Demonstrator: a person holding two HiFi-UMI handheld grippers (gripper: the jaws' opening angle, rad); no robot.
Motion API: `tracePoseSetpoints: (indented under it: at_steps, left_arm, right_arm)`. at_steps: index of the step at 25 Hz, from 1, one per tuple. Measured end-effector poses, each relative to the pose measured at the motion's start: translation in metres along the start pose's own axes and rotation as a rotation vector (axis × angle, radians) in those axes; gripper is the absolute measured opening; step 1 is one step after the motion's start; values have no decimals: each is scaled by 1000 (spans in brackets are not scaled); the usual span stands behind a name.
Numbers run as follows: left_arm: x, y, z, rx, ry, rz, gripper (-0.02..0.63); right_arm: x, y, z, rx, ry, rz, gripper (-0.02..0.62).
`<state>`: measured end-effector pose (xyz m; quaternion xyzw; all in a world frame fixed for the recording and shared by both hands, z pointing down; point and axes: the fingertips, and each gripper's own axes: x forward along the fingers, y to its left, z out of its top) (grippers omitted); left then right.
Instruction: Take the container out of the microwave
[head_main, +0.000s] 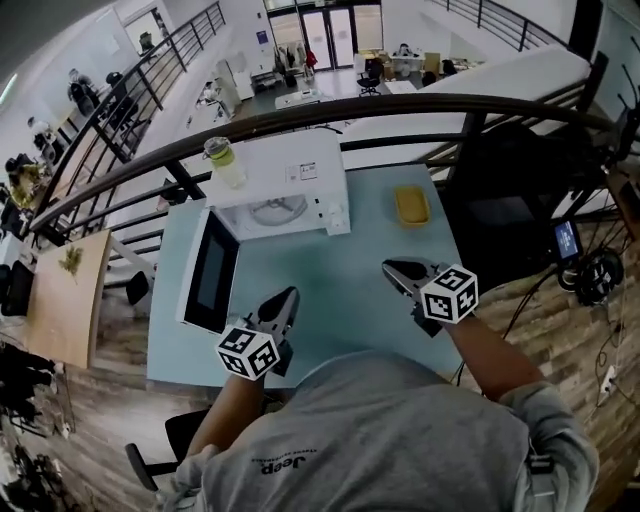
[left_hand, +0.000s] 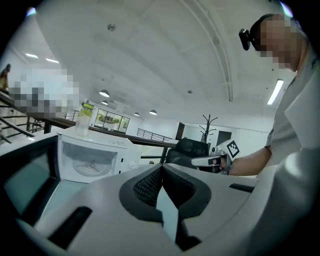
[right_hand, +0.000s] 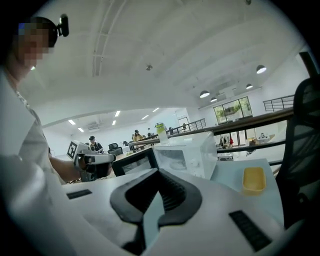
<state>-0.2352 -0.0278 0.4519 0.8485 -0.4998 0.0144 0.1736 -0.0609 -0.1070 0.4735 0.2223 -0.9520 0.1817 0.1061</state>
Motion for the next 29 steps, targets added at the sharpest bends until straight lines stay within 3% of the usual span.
tracePoseSetpoints:
  at_steps: [3, 8, 29]
  left_arm:
    - [-9, 4, -13, -34, -10, -5, 18]
    - [-22, 16, -37, -102, 0, 34, 18]
    - [-29, 7, -34, -105, -9, 63, 18]
  right_arm:
    - [8, 7, -25, 38, 35, -5, 17]
    - [12, 30, -58, 13, 120, 42, 16]
    - [10, 24, -52, 1, 114, 75, 15]
